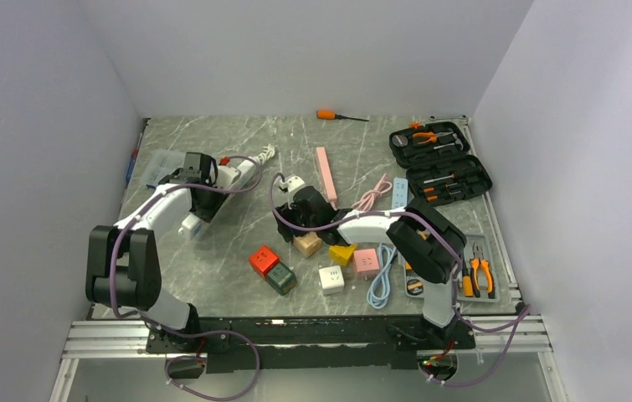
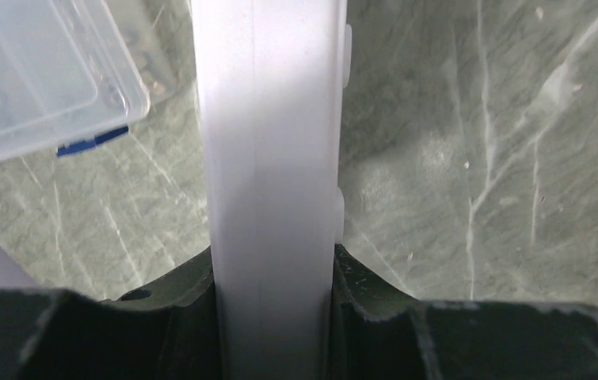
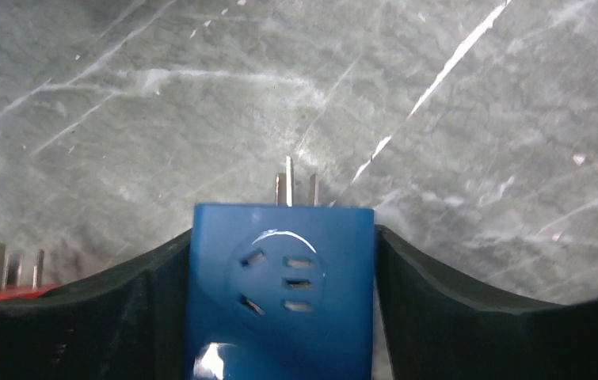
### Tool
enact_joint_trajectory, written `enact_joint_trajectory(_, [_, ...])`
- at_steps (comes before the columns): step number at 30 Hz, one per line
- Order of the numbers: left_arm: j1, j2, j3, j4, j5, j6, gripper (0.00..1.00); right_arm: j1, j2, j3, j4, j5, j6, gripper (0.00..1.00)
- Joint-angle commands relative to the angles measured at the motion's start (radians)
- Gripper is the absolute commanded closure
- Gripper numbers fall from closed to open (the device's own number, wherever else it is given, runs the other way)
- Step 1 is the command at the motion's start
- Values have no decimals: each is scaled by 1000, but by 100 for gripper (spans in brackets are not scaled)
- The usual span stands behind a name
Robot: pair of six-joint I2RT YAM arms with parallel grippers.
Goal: Pull the plug off the socket
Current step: Place the plug at the center of the board.
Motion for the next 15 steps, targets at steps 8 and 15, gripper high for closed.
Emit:
enact_joint_trajectory(8, [-5,131,128,82,184,-9,100,8,-194,-105,25,46,95,2])
enact_joint_trajectory(15, [-22,190,147,91,284,38,100,-15,-374,-105,-45,80,97,0])
